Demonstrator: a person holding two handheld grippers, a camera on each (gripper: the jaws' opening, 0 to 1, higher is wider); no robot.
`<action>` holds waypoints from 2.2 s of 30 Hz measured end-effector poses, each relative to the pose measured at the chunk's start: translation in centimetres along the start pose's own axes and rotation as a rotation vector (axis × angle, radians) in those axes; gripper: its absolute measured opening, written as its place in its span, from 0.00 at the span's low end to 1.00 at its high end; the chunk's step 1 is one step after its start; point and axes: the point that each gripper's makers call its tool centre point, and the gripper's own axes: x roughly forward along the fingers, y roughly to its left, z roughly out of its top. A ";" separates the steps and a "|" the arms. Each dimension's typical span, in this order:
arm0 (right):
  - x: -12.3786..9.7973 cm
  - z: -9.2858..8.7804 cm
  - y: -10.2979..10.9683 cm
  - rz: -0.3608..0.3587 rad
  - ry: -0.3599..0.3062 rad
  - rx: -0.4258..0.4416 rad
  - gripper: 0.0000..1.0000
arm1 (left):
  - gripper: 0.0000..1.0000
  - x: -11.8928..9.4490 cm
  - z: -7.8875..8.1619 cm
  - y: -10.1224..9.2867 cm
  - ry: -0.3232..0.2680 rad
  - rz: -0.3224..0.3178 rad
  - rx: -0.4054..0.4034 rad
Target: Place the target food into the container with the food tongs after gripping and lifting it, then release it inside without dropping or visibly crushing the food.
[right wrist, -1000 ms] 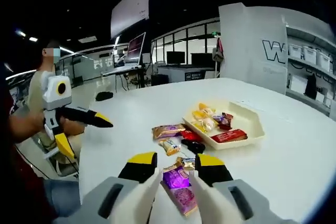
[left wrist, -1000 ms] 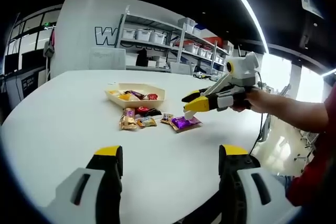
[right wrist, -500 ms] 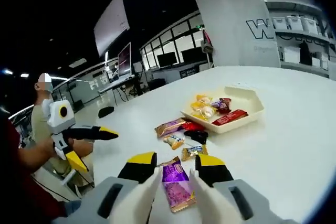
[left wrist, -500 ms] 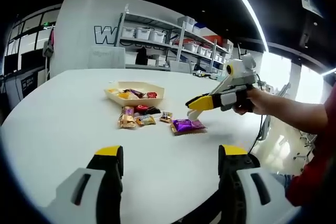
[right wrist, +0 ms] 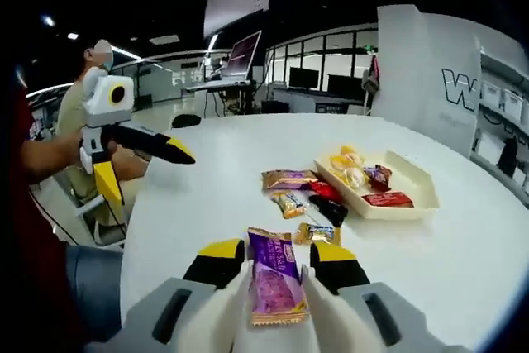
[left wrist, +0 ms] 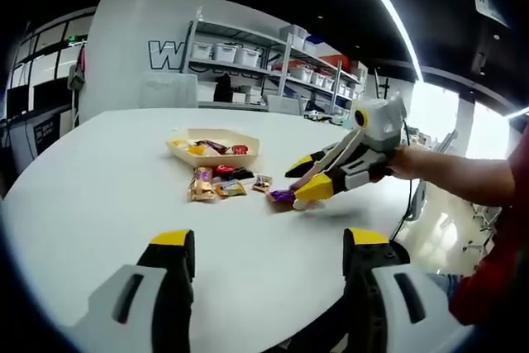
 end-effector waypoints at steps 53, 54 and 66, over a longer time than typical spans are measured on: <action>-4.3 10.7 -6.0 -0.168 -0.295 0.243 0.21 | 0.85 0.7 0.4 0.4 -0.022 0.055 -0.019; -4.3 10.8 -6.1 -0.171 -0.293 0.241 0.21 | 0.86 0.7 0.3 0.6 -0.025 0.059 -0.021; -3.3 12.6 -9.7 -0.243 -0.280 0.197 0.21 | 0.99 0.6 -0.1 2.5 -0.041 0.126 -0.025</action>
